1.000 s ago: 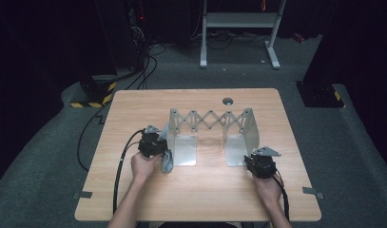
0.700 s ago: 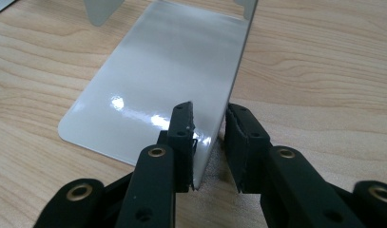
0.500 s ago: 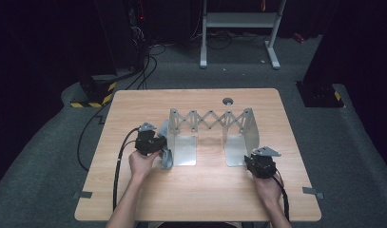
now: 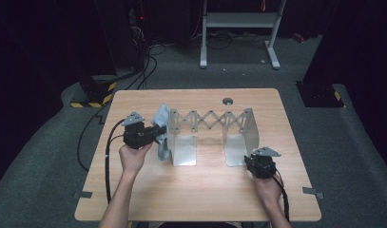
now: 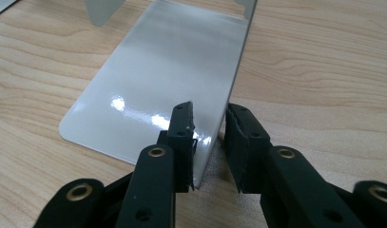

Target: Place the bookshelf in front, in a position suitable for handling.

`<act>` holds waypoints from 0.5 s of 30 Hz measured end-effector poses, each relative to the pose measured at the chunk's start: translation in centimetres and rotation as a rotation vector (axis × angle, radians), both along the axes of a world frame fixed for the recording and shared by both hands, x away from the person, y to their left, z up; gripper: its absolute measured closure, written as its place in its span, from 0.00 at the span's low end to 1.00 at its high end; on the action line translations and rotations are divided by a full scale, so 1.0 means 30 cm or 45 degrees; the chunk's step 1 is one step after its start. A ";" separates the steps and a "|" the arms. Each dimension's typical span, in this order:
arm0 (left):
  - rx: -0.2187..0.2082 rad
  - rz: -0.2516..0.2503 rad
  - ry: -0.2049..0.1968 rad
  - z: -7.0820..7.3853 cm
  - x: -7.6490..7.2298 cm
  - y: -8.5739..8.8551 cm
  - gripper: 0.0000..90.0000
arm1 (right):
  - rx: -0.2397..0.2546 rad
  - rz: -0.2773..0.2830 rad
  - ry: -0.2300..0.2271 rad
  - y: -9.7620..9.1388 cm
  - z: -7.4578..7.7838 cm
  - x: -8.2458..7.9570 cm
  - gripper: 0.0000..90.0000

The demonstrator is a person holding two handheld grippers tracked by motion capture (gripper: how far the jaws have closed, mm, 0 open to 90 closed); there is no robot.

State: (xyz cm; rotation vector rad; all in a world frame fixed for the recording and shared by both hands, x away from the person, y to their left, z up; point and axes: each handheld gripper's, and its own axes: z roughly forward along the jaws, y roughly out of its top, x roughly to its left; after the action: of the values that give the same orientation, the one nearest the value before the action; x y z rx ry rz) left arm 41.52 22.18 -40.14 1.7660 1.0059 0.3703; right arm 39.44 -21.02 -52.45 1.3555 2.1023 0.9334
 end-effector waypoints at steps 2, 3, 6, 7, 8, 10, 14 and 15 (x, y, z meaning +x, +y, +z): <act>-0.015 -0.006 -0.004 0.017 0.002 0.004 0.88 | -0.002 0.000 -0.001 0.001 0.000 0.000 0.81; -0.012 -0.006 -0.006 0.023 0.005 0.004 0.88 | -0.002 0.000 -0.001 0.001 0.000 0.000 0.81; 0.005 -0.006 -0.013 0.036 0.017 -0.002 0.88 | -0.002 0.001 -0.001 0.001 0.000 0.000 0.81; 0.011 -0.005 -0.015 0.039 0.024 -0.006 0.88 | -0.002 0.001 -0.001 0.001 0.000 0.000 0.81; 0.012 -0.006 -0.014 0.040 0.031 -0.008 0.88 | -0.003 0.002 -0.001 0.001 0.000 0.000 0.81; 0.006 -0.004 -0.003 0.035 0.047 -0.011 0.88 | -0.005 0.004 -0.004 0.001 0.000 0.000 0.81; 0.007 0.006 0.025 0.017 0.072 -0.012 0.88 | -0.001 0.003 -0.001 0.001 0.000 -0.001 0.81; 0.017 0.010 0.031 0.012 0.078 -0.013 0.88 | -0.001 0.002 0.000 0.001 0.000 0.000 0.81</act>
State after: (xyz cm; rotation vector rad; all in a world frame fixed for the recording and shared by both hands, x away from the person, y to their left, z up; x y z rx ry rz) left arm 43.85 21.79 -39.78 1.7825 1.0300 0.3618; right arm 39.42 -21.00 -52.46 1.3535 2.1037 0.9332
